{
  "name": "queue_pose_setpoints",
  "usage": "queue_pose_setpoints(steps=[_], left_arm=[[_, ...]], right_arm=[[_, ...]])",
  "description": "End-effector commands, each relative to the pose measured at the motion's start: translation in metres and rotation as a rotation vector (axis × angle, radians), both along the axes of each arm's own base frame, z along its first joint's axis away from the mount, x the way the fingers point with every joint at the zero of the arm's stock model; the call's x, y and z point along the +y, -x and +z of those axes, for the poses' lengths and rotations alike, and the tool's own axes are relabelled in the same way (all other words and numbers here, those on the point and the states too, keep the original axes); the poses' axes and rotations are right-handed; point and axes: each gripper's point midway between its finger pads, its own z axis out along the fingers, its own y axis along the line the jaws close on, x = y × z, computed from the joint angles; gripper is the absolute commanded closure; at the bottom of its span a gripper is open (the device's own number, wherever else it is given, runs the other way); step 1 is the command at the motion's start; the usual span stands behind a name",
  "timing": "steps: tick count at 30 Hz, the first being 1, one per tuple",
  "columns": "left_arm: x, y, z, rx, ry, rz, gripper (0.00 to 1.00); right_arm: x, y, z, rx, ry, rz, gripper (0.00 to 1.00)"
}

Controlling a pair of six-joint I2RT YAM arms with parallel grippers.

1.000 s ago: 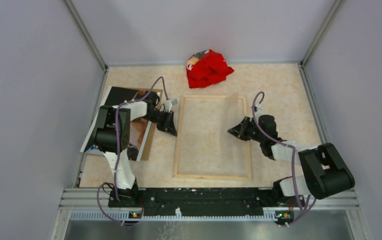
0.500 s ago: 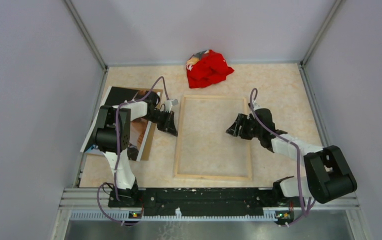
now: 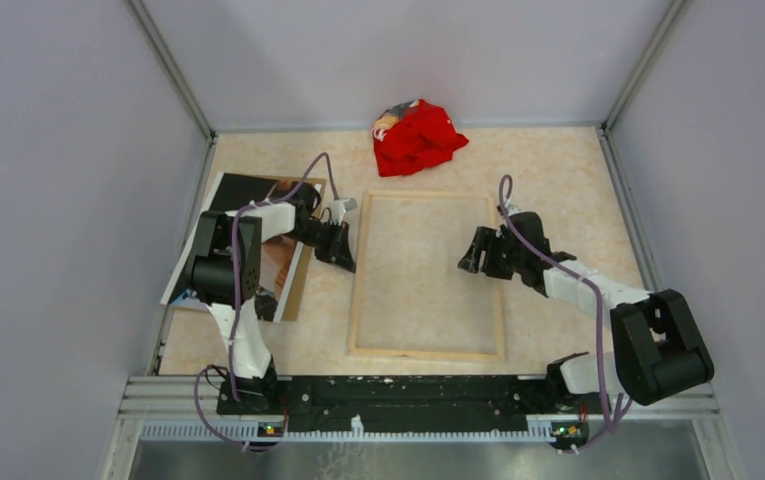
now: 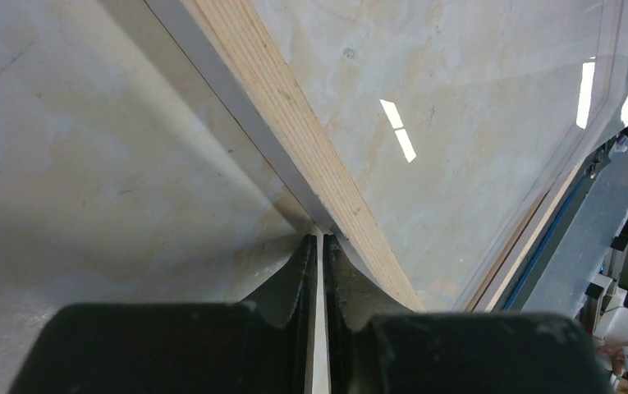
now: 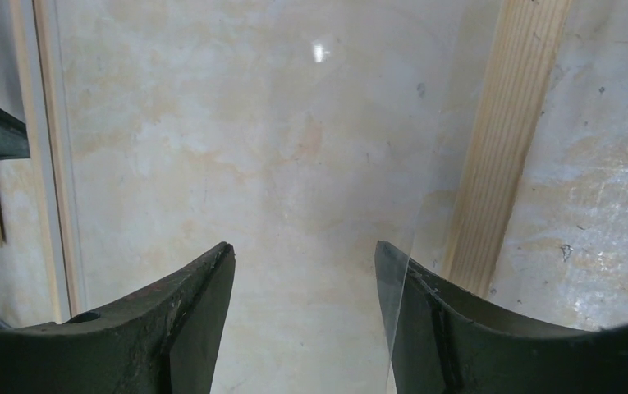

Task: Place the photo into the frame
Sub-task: Place the photo frame item in the photo frame.

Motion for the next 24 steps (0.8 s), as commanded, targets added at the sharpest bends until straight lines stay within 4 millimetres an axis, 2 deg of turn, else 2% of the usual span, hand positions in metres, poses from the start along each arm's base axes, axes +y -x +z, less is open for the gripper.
queue_pose_setpoints(steps=[1,11,24], left_arm=[[-0.006,0.000,-0.002,-0.020,0.012,-0.028,0.88],[-0.005,-0.001,-0.003,-0.019,0.010,-0.025,0.88],[-0.006,-0.003,-0.003,-0.016,0.010,-0.024,0.88]], right_arm=[[-0.005,-0.014,0.018,-0.063,0.019,-0.004,0.36],[-0.010,-0.017,0.018,-0.071,0.060,-0.006,0.37],[-0.021,-0.021,0.028,-0.107,0.122,-0.013,0.37]])
